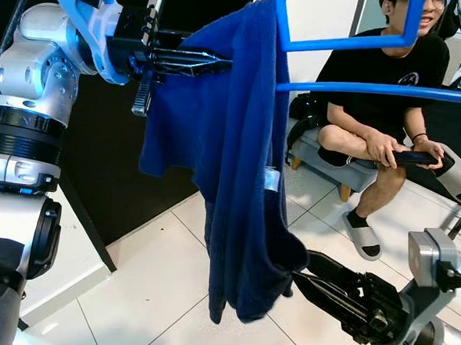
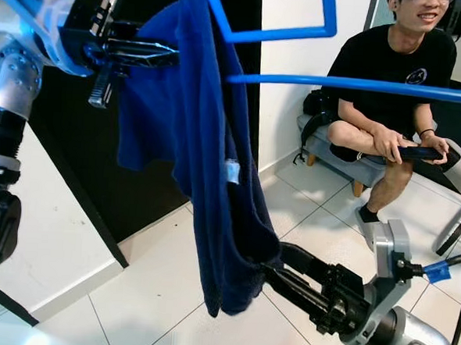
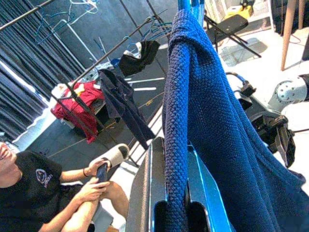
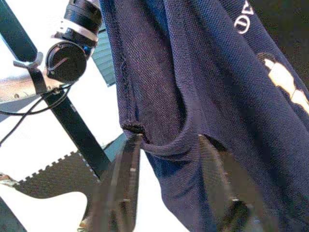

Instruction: Hang hanger

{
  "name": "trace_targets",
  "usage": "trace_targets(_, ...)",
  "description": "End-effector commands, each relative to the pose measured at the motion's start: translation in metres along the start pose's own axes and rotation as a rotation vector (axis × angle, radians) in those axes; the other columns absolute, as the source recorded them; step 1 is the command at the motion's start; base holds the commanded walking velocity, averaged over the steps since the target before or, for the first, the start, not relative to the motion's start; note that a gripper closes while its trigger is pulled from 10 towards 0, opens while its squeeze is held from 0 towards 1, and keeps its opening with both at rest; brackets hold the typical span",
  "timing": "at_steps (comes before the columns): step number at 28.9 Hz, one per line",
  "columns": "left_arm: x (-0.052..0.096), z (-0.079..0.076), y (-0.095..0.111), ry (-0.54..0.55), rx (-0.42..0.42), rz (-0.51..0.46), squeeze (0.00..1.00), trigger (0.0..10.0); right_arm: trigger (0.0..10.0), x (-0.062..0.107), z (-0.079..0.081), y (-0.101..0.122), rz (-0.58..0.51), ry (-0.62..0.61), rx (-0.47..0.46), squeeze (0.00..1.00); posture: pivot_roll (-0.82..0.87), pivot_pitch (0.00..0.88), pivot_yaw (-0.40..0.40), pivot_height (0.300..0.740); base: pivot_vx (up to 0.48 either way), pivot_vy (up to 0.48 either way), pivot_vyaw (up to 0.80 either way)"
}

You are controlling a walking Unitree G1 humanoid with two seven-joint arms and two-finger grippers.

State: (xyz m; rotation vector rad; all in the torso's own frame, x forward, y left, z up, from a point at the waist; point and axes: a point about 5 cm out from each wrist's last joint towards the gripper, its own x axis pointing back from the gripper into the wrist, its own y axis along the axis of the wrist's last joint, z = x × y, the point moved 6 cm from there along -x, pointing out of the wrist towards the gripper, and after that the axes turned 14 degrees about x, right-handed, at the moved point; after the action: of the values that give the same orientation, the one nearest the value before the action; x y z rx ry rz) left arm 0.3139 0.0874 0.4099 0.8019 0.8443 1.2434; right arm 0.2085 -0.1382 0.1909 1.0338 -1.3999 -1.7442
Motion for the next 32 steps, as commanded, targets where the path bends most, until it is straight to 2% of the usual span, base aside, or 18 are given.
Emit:
trace_targets(1,-0.001,-0.001,0.015,-0.015,-0.045,-0.026,0.00,0.0,0.0,-0.002,0.000,-0.003,0.023,0.000,0.006,0.00,-0.05,0.027,0.081,0.740,0.000,0.000,0.00)
trace_targets(13,-0.003,0.005,0.019,0.018,-0.062,-0.043,0.00,0.0,0.0,-0.005,-0.012,-0.002,0.035,-0.059,0.062,0.00,-0.05,0.026,0.082,0.740,0.000,0.000,0.00)
trace_targets(19,-0.005,0.008,0.019,0.038,-0.068,-0.048,0.00,0.0,0.0,-0.010,-0.016,0.003,0.010,-0.072,0.086,0.00,-0.05,0.026,0.082,0.740,0.000,0.000,0.00)
trace_targets(20,-0.005,0.010,0.014,0.053,-0.079,-0.015,0.00,0.0,0.0,-0.009,-0.019,0.013,-0.033,-0.088,0.097,0.00,-0.05,0.026,0.082,0.740,0.000,0.000,0.00)
trace_targets(22,-0.005,0.010,0.014,0.053,-0.079,-0.015,0.00,0.0,0.0,-0.009,-0.019,0.013,-0.033,-0.088,0.097,0.00,-0.05,0.026,0.082,0.740,0.000,0.000,0.00)
trace_targets(23,-0.001,0.011,0.000,0.069,-0.091,0.049,0.00,0.0,0.0,-0.004,-0.025,0.031,-0.108,-0.119,0.116,0.00,-0.05,0.028,0.083,0.740,0.000,0.000,0.00)
trace_targets(25,-0.001,0.011,0.000,0.069,-0.091,0.049,0.00,0.0,0.0,-0.004,-0.025,0.031,-0.108,-0.119,0.116,0.00,-0.05,0.028,0.083,0.740,0.000,0.000,0.00)
trace_targets(26,0.007,0.011,-0.015,0.085,-0.092,0.116,0.00,0.0,0.0,0.006,-0.034,0.054,-0.194,-0.175,0.149,0.00,-0.06,0.031,0.085,0.740,0.000,0.000,0.00)
trace_targets(27,0.007,0.011,-0.015,0.085,-0.092,0.116,0.00,0.0,0.0,0.006,-0.034,0.054,-0.194,-0.175,0.149,0.00,-0.06,0.031,0.085,0.740,0.000,0.000,0.00)
trace_targets(28,0.019,0.009,-0.030,0.099,-0.084,0.178,0.00,0.0,0.0,0.021,-0.045,0.080,-0.282,-0.253,0.193,0.00,-0.06,0.035,0.083,0.740,0.000,0.000,0.00)
trace_targets(29,0.019,0.009,-0.030,0.099,-0.084,0.178,0.00,0.0,0.0,0.021,-0.045,0.080,-0.282,-0.253,0.193,0.00,-0.06,0.035,0.083,0.740,0.000,0.000,0.00)
trace_targets(30,0.028,0.005,-0.040,0.104,-0.077,0.212,0.00,0.0,0.0,0.034,-0.053,0.098,-0.341,-0.316,0.227,0.00,-0.06,0.036,0.079,0.740,0.000,0.000,0.00)
trace_targets(31,0.028,0.005,-0.040,0.104,-0.077,0.212,0.00,0.0,0.0,0.034,-0.053,0.098,-0.341,-0.316,0.227,0.00,-0.06,0.036,0.079,0.740,0.000,0.000,0.00)
trace_targets(32,0.033,0.002,-0.045,0.107,-0.073,0.227,0.00,0.0,0.0,0.042,-0.057,0.109,-0.375,-0.357,0.248,0.00,-0.06,0.036,0.079,0.740,0.000,0.000,0.00)
